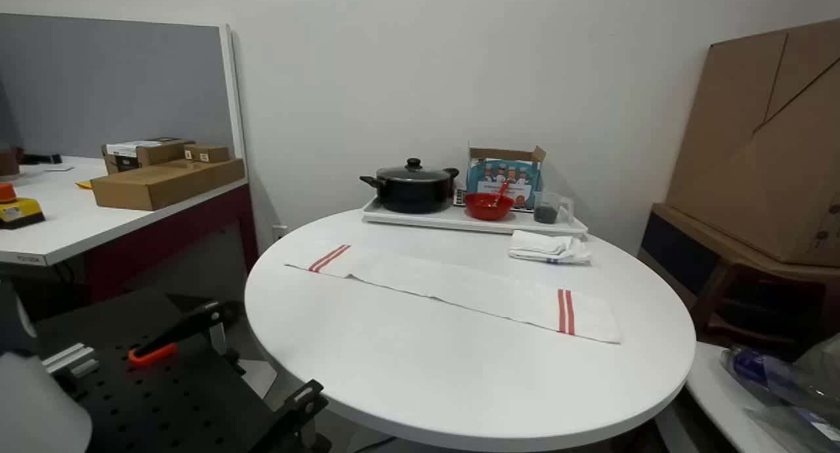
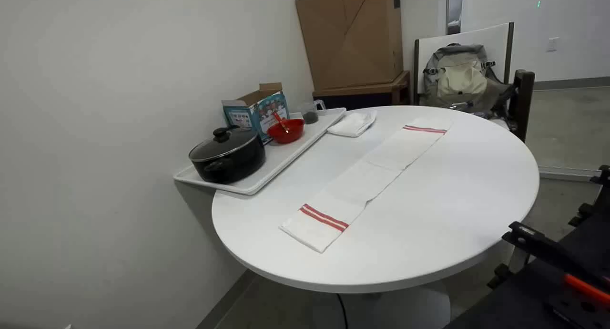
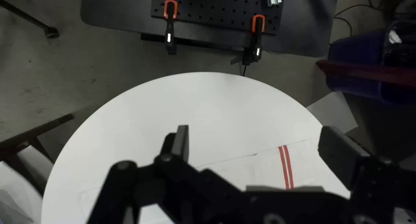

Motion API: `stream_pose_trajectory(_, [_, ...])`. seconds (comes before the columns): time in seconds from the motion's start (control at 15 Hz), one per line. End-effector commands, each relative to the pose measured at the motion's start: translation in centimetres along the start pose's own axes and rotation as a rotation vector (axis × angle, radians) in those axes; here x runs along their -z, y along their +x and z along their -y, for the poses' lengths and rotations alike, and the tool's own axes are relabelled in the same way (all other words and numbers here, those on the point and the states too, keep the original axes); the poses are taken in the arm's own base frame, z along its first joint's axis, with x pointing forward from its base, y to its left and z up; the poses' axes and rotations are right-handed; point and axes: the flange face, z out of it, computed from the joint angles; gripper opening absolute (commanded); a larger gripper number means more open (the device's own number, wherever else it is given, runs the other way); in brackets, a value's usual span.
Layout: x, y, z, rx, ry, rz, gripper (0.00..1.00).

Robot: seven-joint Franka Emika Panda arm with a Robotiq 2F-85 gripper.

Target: Fold the towel

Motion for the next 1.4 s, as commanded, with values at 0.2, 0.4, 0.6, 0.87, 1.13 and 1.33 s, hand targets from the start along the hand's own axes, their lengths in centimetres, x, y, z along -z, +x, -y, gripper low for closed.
stream_pose_trajectory(0.2, [0.2, 0.0, 0.0, 0.0, 0.0, -0.002, 1.0])
stream_pose_trajectory(0.4, [0.3, -0.4, 0.4, -0.005, -0.016, -0.021, 1.0])
stream_pose_trajectory(0.6, [0.1, -1.1, 2.3, 0.04, -0.177, -0.099, 1.0])
stream_pose_trajectory(0.87, [0.4, 2.3, 0.9, 0.131, -0.4, -0.14, 1.0])
stream_pose_trajectory(1.13, [2.2, 5.9, -6.1, 0.032, -0.289, -0.272, 1.0])
stream_pose_trajectory(1.33, [3.3, 7.8, -12.5, -0.1, -0.263, -0.37, 1.0])
